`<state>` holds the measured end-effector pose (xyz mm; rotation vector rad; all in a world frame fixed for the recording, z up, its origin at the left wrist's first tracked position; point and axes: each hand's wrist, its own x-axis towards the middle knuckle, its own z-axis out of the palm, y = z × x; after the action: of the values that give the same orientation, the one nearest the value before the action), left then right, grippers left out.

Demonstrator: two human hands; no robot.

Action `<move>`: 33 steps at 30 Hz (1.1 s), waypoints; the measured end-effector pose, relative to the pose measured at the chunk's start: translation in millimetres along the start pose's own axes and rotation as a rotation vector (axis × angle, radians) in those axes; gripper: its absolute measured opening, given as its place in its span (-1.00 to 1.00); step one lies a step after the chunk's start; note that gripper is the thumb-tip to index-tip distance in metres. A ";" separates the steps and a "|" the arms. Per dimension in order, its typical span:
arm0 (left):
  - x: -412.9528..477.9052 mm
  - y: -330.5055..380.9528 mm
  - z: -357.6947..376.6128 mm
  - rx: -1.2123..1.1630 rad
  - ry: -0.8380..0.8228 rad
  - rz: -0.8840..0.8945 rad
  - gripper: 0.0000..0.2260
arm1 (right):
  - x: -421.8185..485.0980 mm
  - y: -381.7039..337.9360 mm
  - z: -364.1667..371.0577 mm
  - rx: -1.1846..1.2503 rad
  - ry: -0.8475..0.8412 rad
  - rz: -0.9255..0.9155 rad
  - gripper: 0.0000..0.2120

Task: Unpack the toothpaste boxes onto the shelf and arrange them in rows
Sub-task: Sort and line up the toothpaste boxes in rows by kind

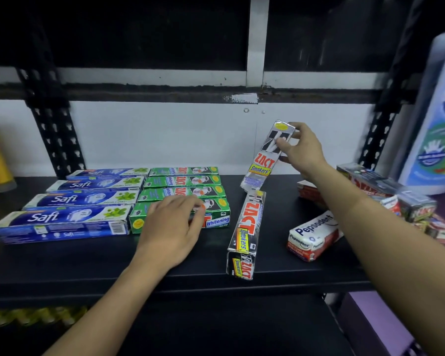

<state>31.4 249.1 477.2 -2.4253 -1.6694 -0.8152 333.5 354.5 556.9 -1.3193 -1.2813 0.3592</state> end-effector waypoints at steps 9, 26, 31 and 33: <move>0.1 0.2 -0.2 0.000 0.001 -0.010 -0.70 | 3.7 13.4 -17.3 -0.791 -0.033 -0.010 -0.35; -0.4 1.9 -2.0 0.018 -0.013 -0.013 -0.69 | -14.5 21.0 23.7 -1.103 -0.555 -0.269 -0.62; -1.2 1.7 -1.8 0.037 0.023 -0.013 -0.65 | -8.7 26.9 39.6 -1.104 -0.499 -0.272 -0.59; -1.5 2.4 -2.1 0.053 0.017 -0.004 -0.62 | -7.1 28.6 45.7 -1.096 -0.475 -0.269 -0.59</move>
<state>32.3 246.1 478.7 -2.3748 -1.6688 -0.7795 305.8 380.6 517.9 -1.9777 -2.1833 -0.3131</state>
